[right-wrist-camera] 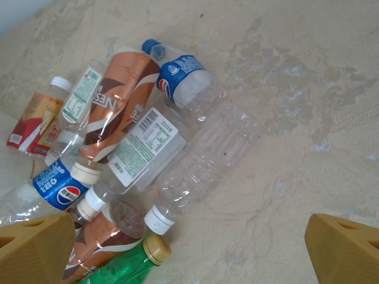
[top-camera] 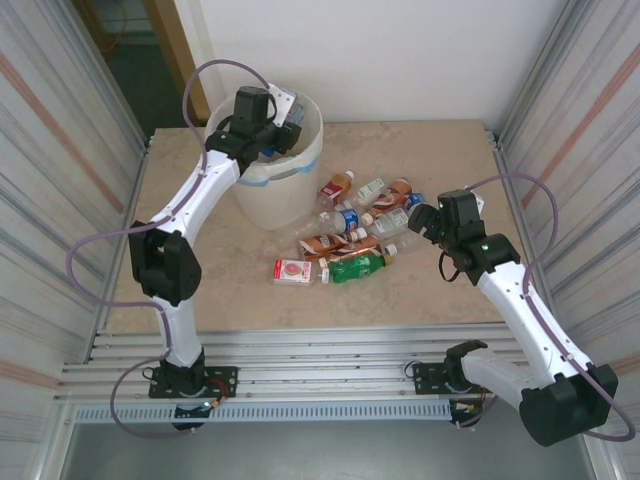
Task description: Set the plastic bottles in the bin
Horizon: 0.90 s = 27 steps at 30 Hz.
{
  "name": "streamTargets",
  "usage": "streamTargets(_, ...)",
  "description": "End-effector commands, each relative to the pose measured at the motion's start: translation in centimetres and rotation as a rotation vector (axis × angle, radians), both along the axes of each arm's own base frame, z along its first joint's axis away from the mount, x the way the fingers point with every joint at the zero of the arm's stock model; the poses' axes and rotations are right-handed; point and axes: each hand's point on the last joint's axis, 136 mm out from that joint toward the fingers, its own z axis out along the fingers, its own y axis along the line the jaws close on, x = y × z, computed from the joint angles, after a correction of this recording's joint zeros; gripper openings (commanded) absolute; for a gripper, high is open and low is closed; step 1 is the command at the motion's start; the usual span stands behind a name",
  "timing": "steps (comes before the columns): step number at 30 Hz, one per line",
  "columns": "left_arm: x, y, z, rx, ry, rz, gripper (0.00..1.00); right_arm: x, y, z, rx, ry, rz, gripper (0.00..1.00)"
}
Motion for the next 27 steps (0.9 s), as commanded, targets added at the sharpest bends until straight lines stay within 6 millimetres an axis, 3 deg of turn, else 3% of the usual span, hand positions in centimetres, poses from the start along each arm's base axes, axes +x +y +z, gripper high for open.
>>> streamTargets(1, -0.2, 0.0, 1.8, -0.049, -0.021, 0.001, 0.36, -0.6, -0.9, -0.4, -0.005, 0.012, -0.046, 0.98)
streamTargets(7, -0.6, 0.4, 2.0, -0.061, -0.028, 0.021, 0.66, -0.7, -0.9, -0.4, -0.002, 0.010, -0.047, 0.98)
streamTargets(9, -0.7, 0.5, 2.4, -0.066, -0.036, 0.027, 0.71, -0.7, -1.0, -0.5, -0.007, 0.012, -0.049, 0.98)
streamTargets(17, -2.3, 1.4, 7.9, -0.151, -0.127, 0.065, 0.90, -1.0, -1.4, 0.5, -0.028, -0.015, -0.050, 0.98)
streamTargets(19, -3.2, 1.8, 9.4, -0.172, -0.162, 0.083, 0.99, -1.1, -1.6, 0.6, -0.032, -0.019, -0.055, 0.98)
streamTargets(27, -9.7, 2.1, 15.0, -0.230, -0.324, 0.110, 0.99, -0.9, -1.6, 0.3, -0.045, -0.014, -0.047, 0.98)
